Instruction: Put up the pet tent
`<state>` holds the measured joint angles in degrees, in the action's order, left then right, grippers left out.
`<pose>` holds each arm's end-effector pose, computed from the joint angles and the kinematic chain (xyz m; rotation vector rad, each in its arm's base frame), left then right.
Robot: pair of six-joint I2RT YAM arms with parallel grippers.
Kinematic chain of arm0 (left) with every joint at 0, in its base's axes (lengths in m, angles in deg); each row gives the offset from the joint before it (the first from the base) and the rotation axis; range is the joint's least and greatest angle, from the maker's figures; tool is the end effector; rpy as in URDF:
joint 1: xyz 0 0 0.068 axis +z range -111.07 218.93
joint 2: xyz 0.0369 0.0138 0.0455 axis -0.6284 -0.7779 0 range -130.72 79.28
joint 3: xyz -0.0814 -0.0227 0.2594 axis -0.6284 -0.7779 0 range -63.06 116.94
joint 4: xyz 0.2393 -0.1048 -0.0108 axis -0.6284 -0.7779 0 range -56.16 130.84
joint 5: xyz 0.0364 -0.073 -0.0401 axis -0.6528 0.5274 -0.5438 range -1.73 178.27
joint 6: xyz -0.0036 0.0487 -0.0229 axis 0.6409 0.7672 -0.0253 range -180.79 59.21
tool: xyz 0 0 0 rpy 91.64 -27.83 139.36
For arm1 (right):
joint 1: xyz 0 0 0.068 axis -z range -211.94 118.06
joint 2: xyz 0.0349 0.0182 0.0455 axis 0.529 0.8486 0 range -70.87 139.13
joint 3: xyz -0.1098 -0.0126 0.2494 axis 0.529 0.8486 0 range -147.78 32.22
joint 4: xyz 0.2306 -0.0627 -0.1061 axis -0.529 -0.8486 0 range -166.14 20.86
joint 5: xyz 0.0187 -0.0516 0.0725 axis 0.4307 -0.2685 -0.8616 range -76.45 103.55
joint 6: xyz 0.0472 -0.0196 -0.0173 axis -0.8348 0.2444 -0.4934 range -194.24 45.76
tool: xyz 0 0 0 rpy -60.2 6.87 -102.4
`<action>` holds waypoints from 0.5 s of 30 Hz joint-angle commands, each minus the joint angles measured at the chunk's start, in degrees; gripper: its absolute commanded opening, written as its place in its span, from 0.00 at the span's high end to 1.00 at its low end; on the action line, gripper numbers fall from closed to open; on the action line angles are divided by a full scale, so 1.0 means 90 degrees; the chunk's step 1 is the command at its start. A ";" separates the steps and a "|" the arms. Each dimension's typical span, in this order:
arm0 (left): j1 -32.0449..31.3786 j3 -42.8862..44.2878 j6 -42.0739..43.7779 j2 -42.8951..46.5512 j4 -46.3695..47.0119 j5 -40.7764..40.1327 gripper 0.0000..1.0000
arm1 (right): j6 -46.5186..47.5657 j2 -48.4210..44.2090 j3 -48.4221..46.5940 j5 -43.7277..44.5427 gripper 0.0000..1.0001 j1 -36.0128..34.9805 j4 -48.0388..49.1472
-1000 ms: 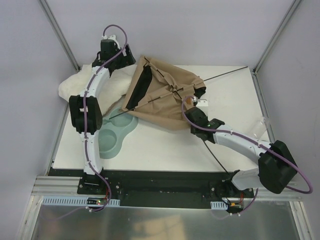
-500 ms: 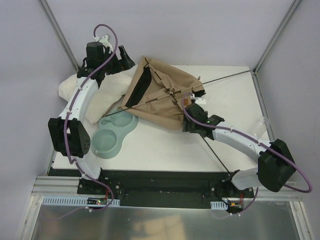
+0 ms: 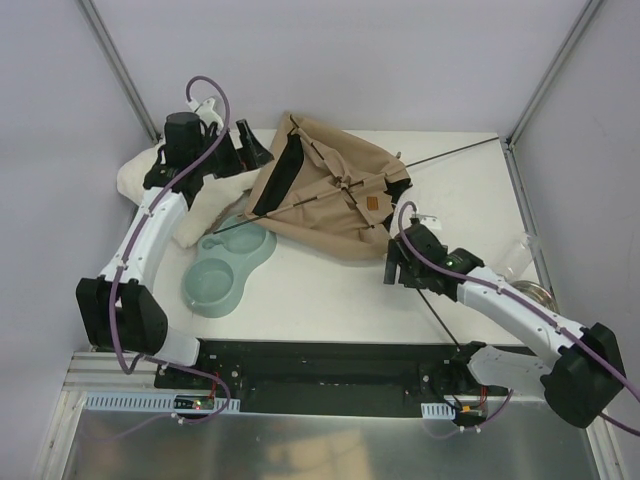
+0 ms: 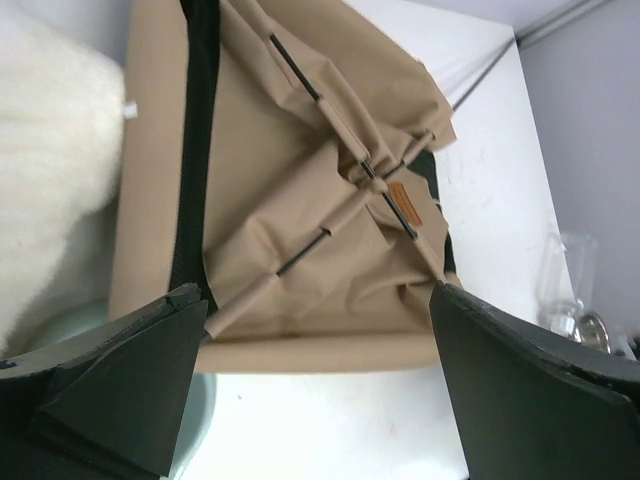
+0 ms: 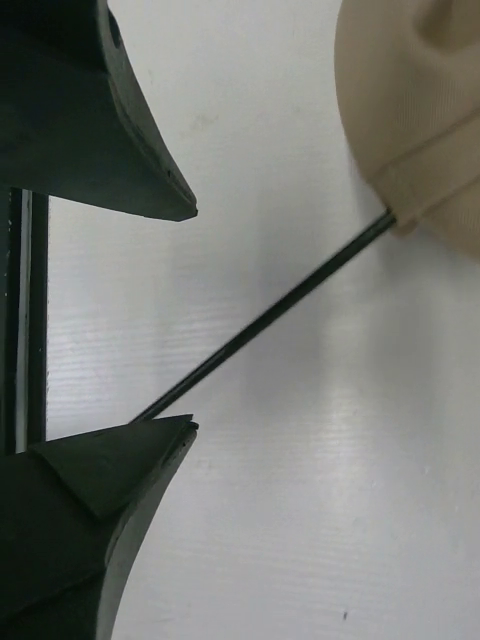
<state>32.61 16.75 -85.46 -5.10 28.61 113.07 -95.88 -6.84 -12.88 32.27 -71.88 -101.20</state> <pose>0.3413 -0.0528 0.3858 0.0034 1.9088 -0.7728 0.1787 0.1347 0.2445 -0.2428 2.3875 0.0951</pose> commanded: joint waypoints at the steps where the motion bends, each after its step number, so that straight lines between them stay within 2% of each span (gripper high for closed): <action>1: -0.0195 -0.0527 -0.0131 0.0693 0.0138 0.0496 0.02 | -0.0046 0.0063 0.0012 -0.0097 0.14 0.0491 -0.0667; 4: -0.0322 -0.0898 -0.0091 0.0976 0.0138 0.0545 0.02 | 0.0256 0.0452 -0.0115 -0.0282 0.16 0.0853 -0.0433; 9: -0.0400 -0.1280 -0.0238 0.1347 0.0128 0.0555 0.02 | 0.0969 0.1361 -0.0555 -0.0800 0.30 0.0923 -0.0462; 11: -0.0410 -0.1367 -0.0218 0.1436 0.0119 0.0565 0.02 | 0.1135 0.1430 -0.0633 -0.0947 0.42 0.0932 -0.0443; 15: -0.0410 -0.1427 -0.0209 0.1553 0.0109 0.0497 0.02 | 0.1370 0.1431 -0.0740 -0.1376 0.74 0.0923 -0.0364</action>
<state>29.17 4.33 -86.99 6.38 27.99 116.76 -87.30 6.67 -16.03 24.66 -63.54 -104.61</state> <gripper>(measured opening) 0.980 0.369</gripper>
